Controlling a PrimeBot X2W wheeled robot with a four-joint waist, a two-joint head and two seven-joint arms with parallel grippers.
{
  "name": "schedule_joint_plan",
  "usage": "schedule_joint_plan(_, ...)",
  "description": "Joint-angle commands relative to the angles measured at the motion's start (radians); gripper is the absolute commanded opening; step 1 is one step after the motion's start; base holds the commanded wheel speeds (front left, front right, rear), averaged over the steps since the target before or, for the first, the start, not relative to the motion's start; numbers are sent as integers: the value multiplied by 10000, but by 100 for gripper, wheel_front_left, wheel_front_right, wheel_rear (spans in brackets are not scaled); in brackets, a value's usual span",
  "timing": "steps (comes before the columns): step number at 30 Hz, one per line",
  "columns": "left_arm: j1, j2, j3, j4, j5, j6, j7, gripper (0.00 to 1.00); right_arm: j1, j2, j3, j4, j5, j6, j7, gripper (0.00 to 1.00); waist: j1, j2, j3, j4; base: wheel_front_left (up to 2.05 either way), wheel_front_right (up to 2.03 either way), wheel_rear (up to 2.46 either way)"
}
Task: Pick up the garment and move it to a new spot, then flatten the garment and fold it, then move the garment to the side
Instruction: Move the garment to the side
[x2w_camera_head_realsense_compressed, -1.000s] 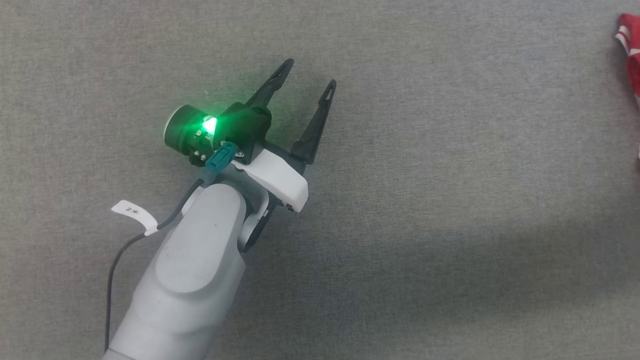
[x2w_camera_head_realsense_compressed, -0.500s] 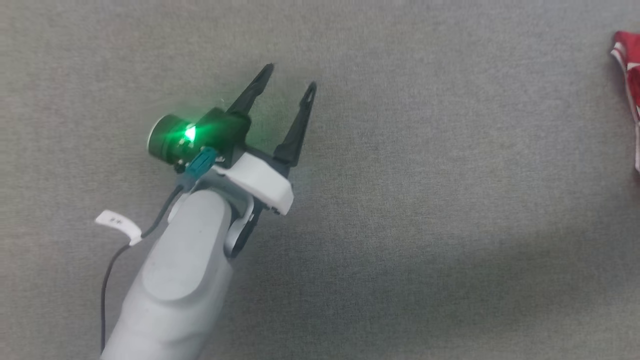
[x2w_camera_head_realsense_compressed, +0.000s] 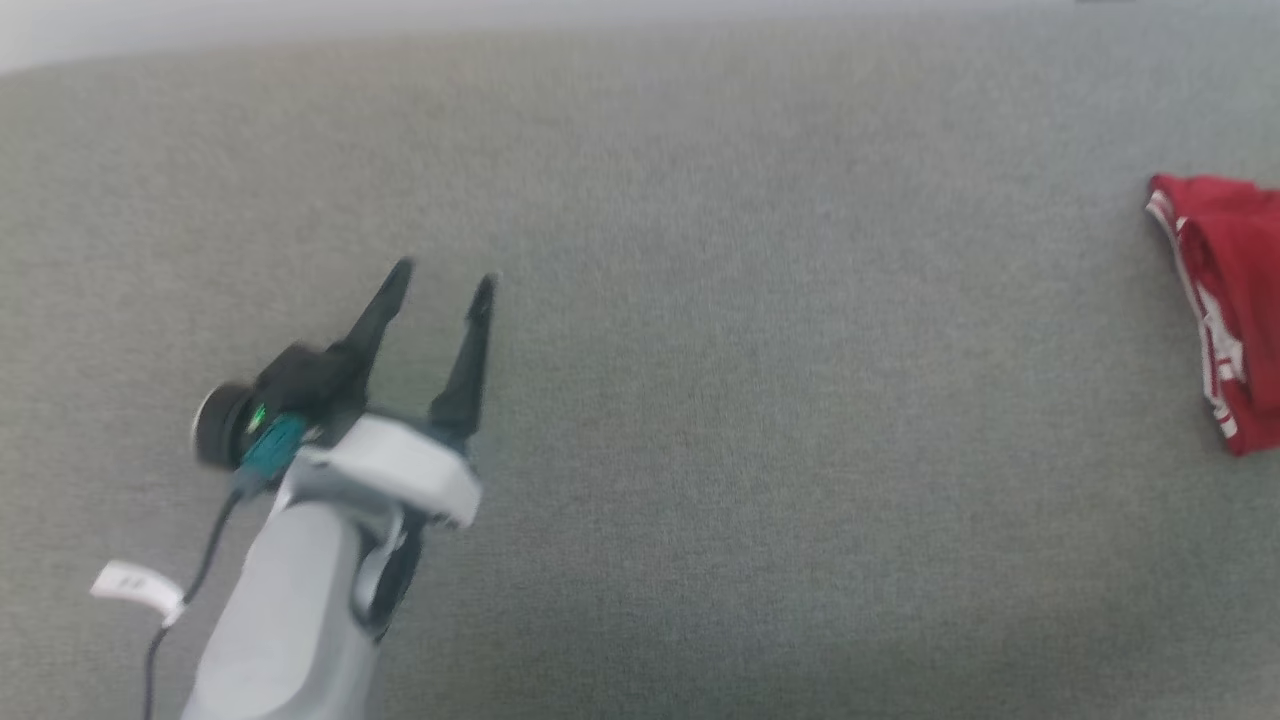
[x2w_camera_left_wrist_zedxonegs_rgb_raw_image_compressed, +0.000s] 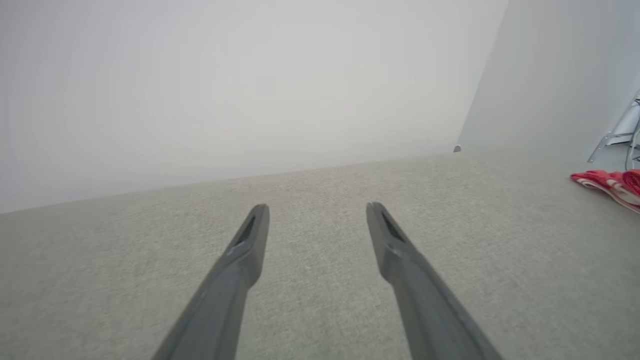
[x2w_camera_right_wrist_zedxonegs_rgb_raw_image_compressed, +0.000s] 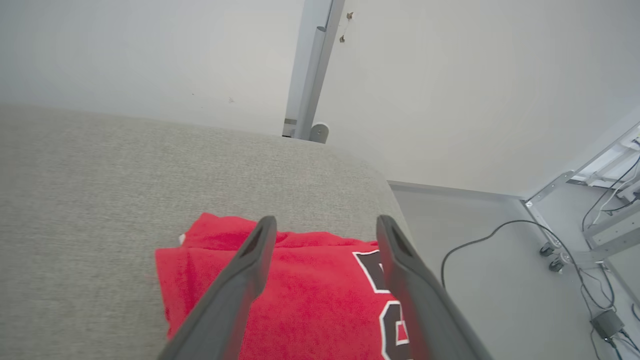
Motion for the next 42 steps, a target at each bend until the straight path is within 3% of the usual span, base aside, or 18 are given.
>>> schedule_joint_plan(1, 270, 51, 143, -43, 4, -5, -44, 100, 236, 191, -4, -129, 124, -19, -101, 100, 0, -1, -554, 91, 0, 0, 0)
schedule_joint_plan(8, 1637, 557, 849, -284, -471, -9, -42, 100, 1421, 884, -309, -1729, 96, -19, -162, 100, 0, -1, -1606, 173, 0, 0, 0)
schedule_joint_plan(20, 3797, 1208, 1352, -1017, -1123, -12, -42, 100, 4787, 2599, -2837, -4560, -2032, -19, -166, 100, 0, -1, -2941, 327, 0, 0, 0)
schedule_joint_plan(29, 4854, 1126, 2045, -1624, -946, -13, -42, 100, 7046, 3980, -4635, -6640, -3461, -19, -167, 100, 0, -1, -3293, 483, 0, 0, 0)
schedule_joint_plan(42, 5482, 984, 2414, -1931, -885, -12, -42, 100, 8798, 5141, -5674, -8190, -4314, -19, -157, 100, 0, -1, -3438, 643, 0, 0, 0)
